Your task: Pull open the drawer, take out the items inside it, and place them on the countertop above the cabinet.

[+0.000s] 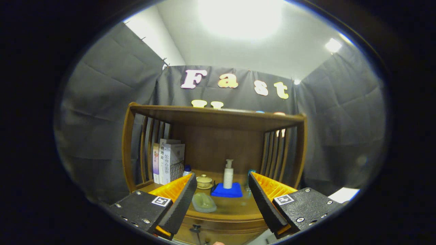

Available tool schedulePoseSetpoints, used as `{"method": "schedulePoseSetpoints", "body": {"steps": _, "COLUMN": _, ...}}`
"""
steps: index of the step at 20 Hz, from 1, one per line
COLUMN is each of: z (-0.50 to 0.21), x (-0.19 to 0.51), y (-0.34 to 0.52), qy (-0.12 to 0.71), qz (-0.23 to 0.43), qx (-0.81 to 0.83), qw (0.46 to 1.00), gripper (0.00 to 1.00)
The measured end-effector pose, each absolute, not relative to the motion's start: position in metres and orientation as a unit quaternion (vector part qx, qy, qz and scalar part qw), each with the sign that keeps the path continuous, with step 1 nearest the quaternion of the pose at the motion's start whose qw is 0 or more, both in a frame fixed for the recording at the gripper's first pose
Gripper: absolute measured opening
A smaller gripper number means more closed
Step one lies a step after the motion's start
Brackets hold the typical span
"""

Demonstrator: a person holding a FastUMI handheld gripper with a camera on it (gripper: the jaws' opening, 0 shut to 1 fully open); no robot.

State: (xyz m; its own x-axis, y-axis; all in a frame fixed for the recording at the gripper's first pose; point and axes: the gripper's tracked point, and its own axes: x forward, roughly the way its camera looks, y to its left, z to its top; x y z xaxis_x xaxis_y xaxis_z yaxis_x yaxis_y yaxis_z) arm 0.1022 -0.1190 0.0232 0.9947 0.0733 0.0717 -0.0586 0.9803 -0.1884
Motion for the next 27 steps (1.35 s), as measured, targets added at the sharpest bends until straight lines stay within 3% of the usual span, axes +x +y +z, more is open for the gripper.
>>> {"method": "schedulePoseSetpoints", "body": {"steps": 10, "z": 0.071, "x": 0.004, "y": -0.100, "qy": -0.062, "qz": 0.033, "qx": -0.051, "qw": 0.996, "gripper": 0.95}}
{"method": "schedulePoseSetpoints", "body": {"steps": 27, "z": 0.058, "x": 0.019, "y": -0.138, "qy": -0.053, "qz": 0.025, "qx": -0.007, "qw": 0.998, "gripper": 0.95}}
